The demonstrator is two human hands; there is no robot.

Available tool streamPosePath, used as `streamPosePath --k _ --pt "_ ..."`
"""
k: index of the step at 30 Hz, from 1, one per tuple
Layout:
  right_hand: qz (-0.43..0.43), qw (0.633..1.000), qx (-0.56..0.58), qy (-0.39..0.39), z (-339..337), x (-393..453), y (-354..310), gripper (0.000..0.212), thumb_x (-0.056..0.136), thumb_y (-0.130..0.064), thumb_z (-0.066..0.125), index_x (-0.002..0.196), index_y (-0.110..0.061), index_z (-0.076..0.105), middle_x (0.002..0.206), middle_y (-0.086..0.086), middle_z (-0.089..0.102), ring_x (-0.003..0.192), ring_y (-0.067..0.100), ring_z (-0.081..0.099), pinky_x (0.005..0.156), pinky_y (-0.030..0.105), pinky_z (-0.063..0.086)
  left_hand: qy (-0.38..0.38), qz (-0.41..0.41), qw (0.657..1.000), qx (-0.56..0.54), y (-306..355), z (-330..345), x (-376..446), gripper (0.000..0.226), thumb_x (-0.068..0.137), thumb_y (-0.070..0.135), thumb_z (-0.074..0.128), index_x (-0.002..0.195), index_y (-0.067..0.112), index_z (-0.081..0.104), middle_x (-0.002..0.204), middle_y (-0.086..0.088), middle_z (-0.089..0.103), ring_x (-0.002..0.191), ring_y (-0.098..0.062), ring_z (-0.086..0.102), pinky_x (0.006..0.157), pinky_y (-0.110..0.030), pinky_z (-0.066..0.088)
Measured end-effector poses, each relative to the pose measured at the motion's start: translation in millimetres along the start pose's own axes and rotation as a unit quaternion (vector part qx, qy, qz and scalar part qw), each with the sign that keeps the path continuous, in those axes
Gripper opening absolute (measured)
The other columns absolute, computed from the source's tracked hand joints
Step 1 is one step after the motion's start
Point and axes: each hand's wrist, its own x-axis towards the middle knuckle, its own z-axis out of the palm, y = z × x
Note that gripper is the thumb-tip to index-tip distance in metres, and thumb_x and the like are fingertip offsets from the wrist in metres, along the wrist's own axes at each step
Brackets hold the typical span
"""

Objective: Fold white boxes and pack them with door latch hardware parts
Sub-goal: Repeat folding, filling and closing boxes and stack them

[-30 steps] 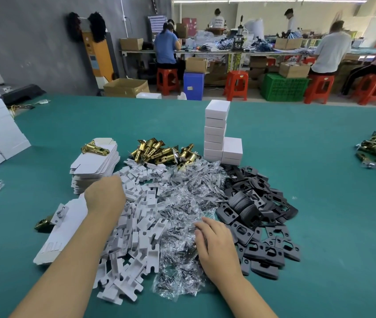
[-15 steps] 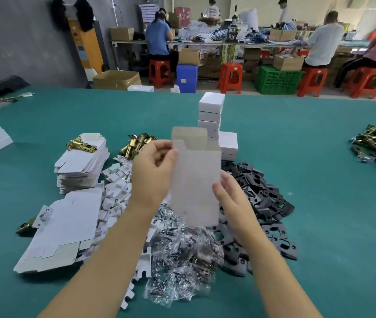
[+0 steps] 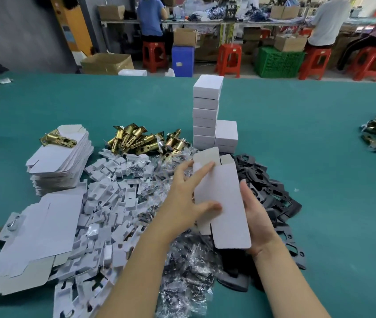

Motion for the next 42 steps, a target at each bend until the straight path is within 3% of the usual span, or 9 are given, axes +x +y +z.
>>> streamPosePath --k 2,6,9,12,17,24,28,32,42 --pt "-0.012 1.0 -0.011 0.011 -6 0 -5 0.069 0.082 -0.072 0.053 0.13 -0.027 0.071 0.14 0.018 0.064 0.119 0.037 0.067 0.1 0.054 0.051 0.026 0.016 0.999 -0.018 2 5 2 0.079 0.073 0.051 0.084 0.137 0.069 0.042 0.149 0.039 0.013 0.141 -0.005 0.025 0.113 -0.046 0.043" --pt "-0.004 1.0 -0.001 -0.006 -6 -2 -5 0.073 0.07 -0.068 0.07 0.126 -0.022 0.074 0.138 0.022 0.064 0.113 0.04 0.068 0.094 0.055 0.055 0.057 0.026 0.997 -0.036 5 4 0 0.062 0.07 0.059 0.082 0.126 0.064 0.055 0.152 0.034 0.02 0.132 0.011 0.032 0.099 -0.009 0.032" --pt "-0.023 0.999 -0.004 -0.025 1 -4 -2 0.079 0.058 -0.066 0.089 0.122 -0.022 0.076 0.13 0.019 0.069 0.106 0.036 0.072 0.086 0.051 0.061 0.079 0.026 0.995 -0.049 10 0 -2 0.055 0.07 0.063 0.078 0.121 0.062 0.056 0.15 0.033 0.024 0.115 0.003 0.049 0.092 -0.02 0.046" --pt "-0.013 0.999 -0.004 -0.05 8 -8 -2 0.079 0.055 -0.064 0.093 0.119 -0.02 0.078 0.121 0.016 0.074 0.1 0.032 0.075 0.076 0.042 0.062 0.087 0.029 0.994 -0.058 12 -1 -9 0.064 0.068 0.073 0.072 0.128 0.064 0.051 0.151 0.033 0.023 0.129 -0.008 0.046 0.097 -0.035 0.053" --pt "0.0 0.997 -0.036 -0.064 9 -9 5 0.077 0.06 -0.066 0.09 0.123 -0.023 0.076 0.126 0.013 0.072 0.106 0.03 0.074 0.082 0.042 0.061 0.101 0.008 0.992 -0.078 6 2 -18 0.054 0.07 0.072 0.074 0.119 0.058 0.058 0.148 0.038 0.025 0.115 0.007 0.049 0.09 -0.025 0.051" --pt "-0.046 0.99 -0.101 -0.082 10 -1 5 0.086 0.083 -0.052 0.081 0.152 -0.015 0.046 0.146 0.026 0.053 0.117 0.038 0.06 0.091 0.049 0.055 0.099 -0.033 0.983 -0.152 5 10 -18 0.064 0.061 0.082 0.074 0.114 0.051 0.057 0.149 0.034 0.036 0.116 0.0 0.061 0.094 -0.04 0.057" --pt "-0.055 0.989 -0.095 -0.102 5 0 4 0.08 0.082 -0.049 0.083 0.148 -0.019 0.051 0.142 0.023 0.057 0.116 0.035 0.061 0.097 0.053 0.052 0.092 -0.044 0.966 -0.239 7 10 -19 0.06 0.066 0.061 0.086 0.116 0.047 0.055 0.127 0.012 0.067 0.109 -0.007 0.068 0.084 -0.046 0.062" --pt "-0.064 0.991 -0.083 -0.085 1 1 4 0.082 0.078 -0.05 0.086 0.147 -0.021 0.053 0.142 0.023 0.058 0.115 0.037 0.063 0.097 0.057 0.053 0.097 -0.061 0.917 -0.381 4 4 -15 0.077 0.07 0.026 0.091 0.132 0.045 0.051 0.127 0.022 0.066 0.116 -0.011 0.068 0.087 -0.029 0.059" --pt "-0.12 0.988 -0.1 0.0 -3 8 9 0.045 0.088 -0.024 0.075 0.132 -0.027 0.065 0.133 0.017 0.068 0.116 0.036 0.069 0.089 0.044 0.06 0.065 -0.085 0.902 -0.419 -6 4 -15 0.067 0.097 -0.001 0.061 0.149 0.038 0.044 0.121 -0.003 0.074 0.108 -0.023 0.072 0.076 -0.035 0.062"
